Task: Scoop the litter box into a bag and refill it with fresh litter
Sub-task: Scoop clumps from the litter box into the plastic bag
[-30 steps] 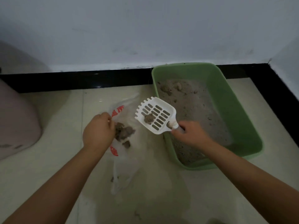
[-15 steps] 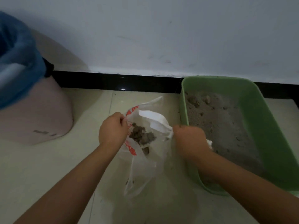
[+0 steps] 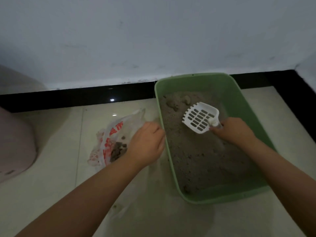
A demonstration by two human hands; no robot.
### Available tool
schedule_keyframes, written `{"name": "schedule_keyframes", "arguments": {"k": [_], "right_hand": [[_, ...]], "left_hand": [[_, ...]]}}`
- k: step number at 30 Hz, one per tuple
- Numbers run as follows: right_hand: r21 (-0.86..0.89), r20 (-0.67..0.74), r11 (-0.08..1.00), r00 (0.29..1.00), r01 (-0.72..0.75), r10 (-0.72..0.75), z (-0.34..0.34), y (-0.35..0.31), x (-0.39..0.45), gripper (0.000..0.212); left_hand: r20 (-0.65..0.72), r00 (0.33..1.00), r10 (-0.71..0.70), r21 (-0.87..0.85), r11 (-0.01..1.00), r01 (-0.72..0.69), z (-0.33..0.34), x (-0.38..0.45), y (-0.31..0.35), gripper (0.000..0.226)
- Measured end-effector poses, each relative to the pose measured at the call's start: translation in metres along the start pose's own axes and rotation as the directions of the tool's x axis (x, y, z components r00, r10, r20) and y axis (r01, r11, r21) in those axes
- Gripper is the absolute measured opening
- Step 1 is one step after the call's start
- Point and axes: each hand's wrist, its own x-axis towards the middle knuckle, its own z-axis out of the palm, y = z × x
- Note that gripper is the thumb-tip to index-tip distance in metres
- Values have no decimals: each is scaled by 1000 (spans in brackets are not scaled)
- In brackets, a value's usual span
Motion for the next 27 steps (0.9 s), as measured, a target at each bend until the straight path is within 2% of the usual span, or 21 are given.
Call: {"name": "schedule_keyframes", "arguments": {"k": [6, 13, 17, 22, 27], "right_hand": [[-52, 36, 993, 994, 103, -101, 3, -1, 29, 50], [31, 47, 986, 986, 161, -162, 22, -15, 54, 50], [75, 13, 978, 980, 197, -198, 35, -34, 73, 49], [267, -44, 936, 973, 228, -225, 52, -28, 82, 32], [462, -122, 858, 975, 223, -188, 67, -21, 73, 44]], "left_hand": [[29, 976, 216, 4, 976, -216, 39, 11, 2, 26], [-79, 941, 330, 65, 943, -326, 58, 15, -6, 26], [-111, 922, 370, 42, 929, -368, 65, 15, -8, 11], [-125, 931, 342, 10, 939, -344, 66, 14, -8, 8], [-119, 926, 358, 53, 934, -354, 67, 12, -9, 8]]}}
